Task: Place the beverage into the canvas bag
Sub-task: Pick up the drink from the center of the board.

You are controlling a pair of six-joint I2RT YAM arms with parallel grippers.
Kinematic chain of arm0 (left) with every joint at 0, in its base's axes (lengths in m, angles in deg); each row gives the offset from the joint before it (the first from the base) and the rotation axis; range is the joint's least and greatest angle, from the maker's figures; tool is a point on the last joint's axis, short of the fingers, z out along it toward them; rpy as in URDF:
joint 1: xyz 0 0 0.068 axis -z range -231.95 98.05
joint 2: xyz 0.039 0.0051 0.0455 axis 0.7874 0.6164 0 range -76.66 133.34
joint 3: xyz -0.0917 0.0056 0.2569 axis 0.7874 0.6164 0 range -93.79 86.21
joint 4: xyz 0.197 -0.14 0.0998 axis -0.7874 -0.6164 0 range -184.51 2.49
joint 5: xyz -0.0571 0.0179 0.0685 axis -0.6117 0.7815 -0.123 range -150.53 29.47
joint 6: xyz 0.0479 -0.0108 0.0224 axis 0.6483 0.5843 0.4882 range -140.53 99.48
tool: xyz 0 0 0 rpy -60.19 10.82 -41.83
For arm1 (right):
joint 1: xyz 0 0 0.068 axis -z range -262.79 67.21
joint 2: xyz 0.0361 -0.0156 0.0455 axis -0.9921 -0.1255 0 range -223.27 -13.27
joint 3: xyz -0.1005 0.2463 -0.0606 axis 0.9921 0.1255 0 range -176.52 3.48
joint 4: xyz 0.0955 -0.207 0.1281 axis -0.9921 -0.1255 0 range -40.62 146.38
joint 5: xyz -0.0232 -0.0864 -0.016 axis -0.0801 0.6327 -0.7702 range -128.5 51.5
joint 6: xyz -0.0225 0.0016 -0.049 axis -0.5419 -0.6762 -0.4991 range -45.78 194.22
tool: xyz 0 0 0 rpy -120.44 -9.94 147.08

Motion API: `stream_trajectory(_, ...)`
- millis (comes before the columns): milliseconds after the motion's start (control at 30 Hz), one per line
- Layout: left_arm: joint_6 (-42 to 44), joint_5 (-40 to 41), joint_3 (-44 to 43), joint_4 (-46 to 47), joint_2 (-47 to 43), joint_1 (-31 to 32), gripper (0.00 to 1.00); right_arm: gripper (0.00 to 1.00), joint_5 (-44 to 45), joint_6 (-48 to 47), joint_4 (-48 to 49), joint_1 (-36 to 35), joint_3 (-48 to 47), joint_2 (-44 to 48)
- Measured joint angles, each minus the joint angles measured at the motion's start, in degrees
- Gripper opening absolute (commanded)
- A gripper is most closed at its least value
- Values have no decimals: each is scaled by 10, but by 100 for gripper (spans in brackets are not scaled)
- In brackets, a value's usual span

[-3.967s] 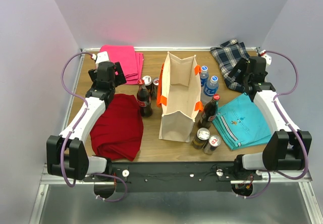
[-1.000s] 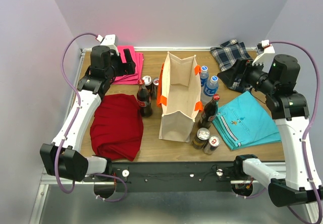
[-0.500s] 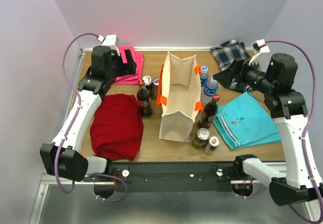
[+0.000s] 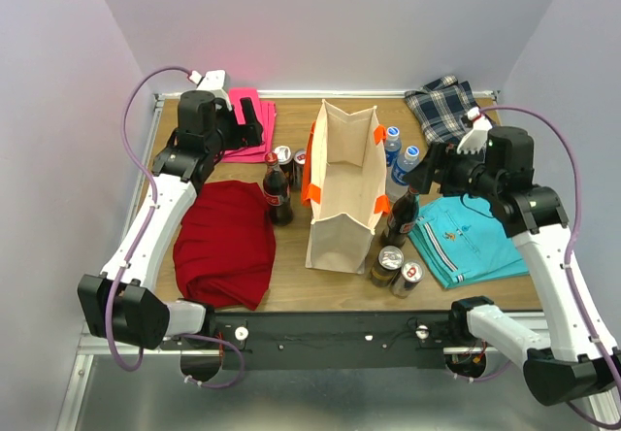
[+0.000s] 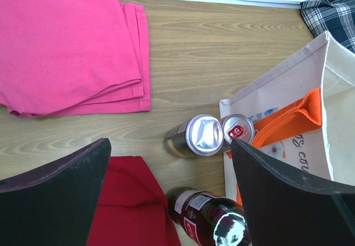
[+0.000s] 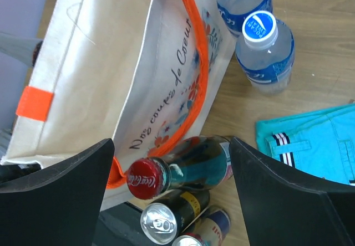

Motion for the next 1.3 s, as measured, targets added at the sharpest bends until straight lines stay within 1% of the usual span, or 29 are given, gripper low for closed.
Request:
stream_trajectory(133, -1, 0, 5, 0, 1, 0, 99, 89, 23, 11, 0, -22, 23, 28)
stream_trajectory(333, -1, 2, 10, 1, 6, 0, 99, 87, 37, 13, 0, -42, 24, 56)
stream_trajectory(467, -2, 3, 14, 1, 9, 0, 99, 81, 50, 13, 0, -47, 27, 55)
stream_trajectory(533, -2, 4, 14, 1, 9, 0, 99, 76, 60, 14, 0, -54, 30, 52)
stream_trajectory(700, -2, 6, 18, 3, 9, 0, 99, 68, 86, 17, 1, -76, 32, 38)
stream_trajectory(1000, -1, 8, 19, 5, 10, 0, 99, 61, 156, 23, 2, -138, 32, 1)
stream_trajectory(1100, 0, 8, 19, 5, 10, 0, 99, 59, 174, 24, 2, -148, 32, -2)
stream_trajectory(1200, 1, 8, 19, 5, 10, 0, 99, 54, 191, 27, 1, -152, 32, -2)
stream_trajectory(1233, 1, 8, 19, 5, 10, 0, 99, 50, 198, 28, 1, -152, 32, -2)
stream_trajectory(1300, 1, 8, 19, 5, 10, 0, 99, 47, 206, 31, 0, -153, 32, -2)
